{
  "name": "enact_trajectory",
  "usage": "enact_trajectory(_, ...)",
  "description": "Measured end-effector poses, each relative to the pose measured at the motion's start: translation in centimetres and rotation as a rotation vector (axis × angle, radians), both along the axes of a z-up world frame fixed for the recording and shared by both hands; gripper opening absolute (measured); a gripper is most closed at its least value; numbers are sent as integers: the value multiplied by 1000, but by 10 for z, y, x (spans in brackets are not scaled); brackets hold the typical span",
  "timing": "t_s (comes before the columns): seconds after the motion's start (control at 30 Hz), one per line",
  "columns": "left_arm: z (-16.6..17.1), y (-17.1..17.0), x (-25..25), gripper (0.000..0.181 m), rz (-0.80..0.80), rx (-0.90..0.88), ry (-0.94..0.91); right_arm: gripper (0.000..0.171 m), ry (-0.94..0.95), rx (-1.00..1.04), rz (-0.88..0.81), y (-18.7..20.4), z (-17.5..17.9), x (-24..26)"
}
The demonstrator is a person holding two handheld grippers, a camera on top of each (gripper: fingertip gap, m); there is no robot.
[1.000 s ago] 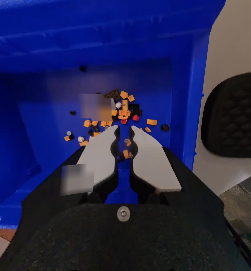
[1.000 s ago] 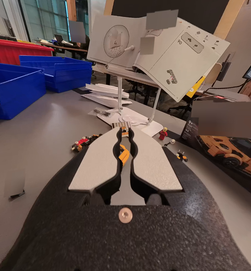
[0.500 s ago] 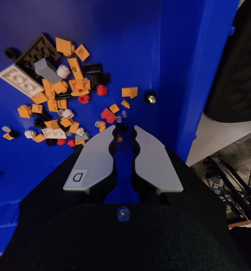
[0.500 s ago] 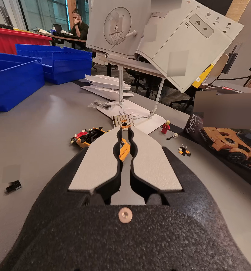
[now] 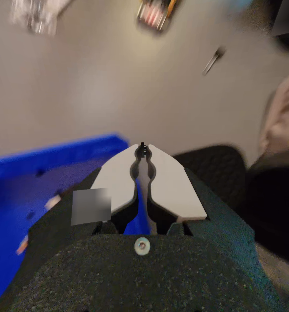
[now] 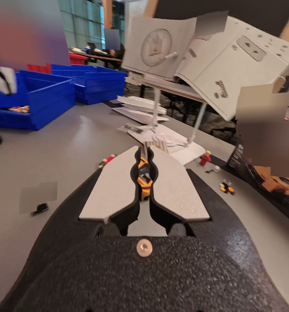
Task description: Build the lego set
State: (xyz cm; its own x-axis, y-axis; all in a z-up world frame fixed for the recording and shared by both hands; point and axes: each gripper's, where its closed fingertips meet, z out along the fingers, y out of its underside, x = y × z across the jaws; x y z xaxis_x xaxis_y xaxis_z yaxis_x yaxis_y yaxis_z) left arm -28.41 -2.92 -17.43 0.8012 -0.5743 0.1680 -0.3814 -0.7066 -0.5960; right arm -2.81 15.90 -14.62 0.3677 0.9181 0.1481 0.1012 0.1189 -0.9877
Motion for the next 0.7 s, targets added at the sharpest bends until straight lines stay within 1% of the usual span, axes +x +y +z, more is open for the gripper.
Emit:
enact_trajectory(0.1,10,24,74,5,-62,84,-353,9,-51,44,206,-44,0,-20)
enact_trajectory(0.17,11,36,118,5,-115,74,-555,10,-115,110,324,-76,-4,-33)
enact_trajectory(0.23,10,45,156,4,-172,49,-716,14,-174,187,405,-103,-9,-42)
enact_trajectory(0.3,10,54,186,5,-214,9,-837,17,-197,228,449,-119,-10,-47)
enact_trajectory(0.43,9,63,220,4,-237,-95,-979,19,-212,260,477,-127,-12,-47)
enact_trajectory(0.7,5,60,228,4,-220,-206,-1076,16,-269,256,515,-131,-27,-45)
